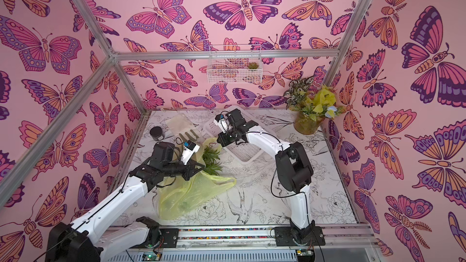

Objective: Place the pineapple into a plastic bag & tie a knot
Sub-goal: Adjust the plastic bag at the center of the board.

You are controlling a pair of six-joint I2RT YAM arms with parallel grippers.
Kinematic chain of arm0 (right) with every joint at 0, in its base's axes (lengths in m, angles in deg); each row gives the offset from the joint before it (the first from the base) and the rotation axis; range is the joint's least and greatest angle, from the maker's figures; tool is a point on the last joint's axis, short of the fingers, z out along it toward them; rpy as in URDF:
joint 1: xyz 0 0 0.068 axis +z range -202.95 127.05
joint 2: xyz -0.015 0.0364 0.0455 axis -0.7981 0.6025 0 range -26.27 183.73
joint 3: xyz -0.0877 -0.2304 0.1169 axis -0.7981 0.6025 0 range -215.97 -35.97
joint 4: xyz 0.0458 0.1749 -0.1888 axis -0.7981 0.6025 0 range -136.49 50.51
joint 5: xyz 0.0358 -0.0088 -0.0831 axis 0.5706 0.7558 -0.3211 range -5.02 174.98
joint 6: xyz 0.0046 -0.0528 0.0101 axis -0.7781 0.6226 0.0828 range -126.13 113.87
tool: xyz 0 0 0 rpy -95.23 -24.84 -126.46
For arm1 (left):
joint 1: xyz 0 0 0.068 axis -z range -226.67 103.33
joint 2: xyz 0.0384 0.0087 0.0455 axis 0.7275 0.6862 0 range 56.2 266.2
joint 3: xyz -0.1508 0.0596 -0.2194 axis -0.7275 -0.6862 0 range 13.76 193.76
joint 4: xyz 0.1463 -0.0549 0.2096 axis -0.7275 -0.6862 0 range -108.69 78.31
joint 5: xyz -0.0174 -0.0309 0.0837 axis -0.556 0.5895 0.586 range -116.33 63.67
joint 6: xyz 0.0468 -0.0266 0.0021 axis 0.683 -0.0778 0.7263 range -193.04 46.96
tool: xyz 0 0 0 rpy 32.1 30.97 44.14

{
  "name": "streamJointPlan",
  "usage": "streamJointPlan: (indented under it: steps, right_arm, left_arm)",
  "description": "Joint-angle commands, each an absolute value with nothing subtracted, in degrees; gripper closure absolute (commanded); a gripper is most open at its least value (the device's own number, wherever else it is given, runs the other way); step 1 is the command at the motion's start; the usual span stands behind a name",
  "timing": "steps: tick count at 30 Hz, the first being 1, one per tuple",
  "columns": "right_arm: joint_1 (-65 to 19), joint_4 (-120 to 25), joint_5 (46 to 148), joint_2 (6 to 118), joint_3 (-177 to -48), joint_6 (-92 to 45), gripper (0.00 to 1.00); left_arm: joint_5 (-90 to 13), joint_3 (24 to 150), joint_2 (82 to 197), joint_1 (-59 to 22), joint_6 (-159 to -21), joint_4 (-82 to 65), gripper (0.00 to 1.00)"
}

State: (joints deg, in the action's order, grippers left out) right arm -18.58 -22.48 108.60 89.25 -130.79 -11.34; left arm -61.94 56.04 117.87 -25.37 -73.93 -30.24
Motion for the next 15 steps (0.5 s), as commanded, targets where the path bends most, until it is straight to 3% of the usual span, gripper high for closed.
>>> streamJointPlan:
  steps: [1, 4, 6, 9, 15]
  right_arm:
    - [-18.49, -25.85, 108.68, 88.62, -129.98, -12.88, 1.00]
    - [-18.45, -26.96, 108.58, 87.27, -129.01, -13.90, 1.00]
    - [-18.48, -27.45, 108.68, 86.76, -128.54, -14.70, 1.00]
    - [-18.47, -27.72, 108.80, 85.97, -127.99, -15.19, 1.00]
    - [-18.78, -26.67, 108.55, 85.36, -127.84, -14.72, 1.00]
  left_arm:
    - [-59.79, 59.91, 116.53, -25.58, -71.66, -34.00, 0.82]
    - [-56.98, 63.92, 114.80, -25.54, -68.03, -39.47, 0.52]
    - [-55.31, 66.79, 113.68, -24.92, -65.54, -42.73, 0.42]
    - [-52.30, 70.92, 114.52, -19.58, -59.56, -46.54, 0.37]
    - [-50.47, 75.72, 125.55, -1.41, -48.16, -47.14, 0.34]
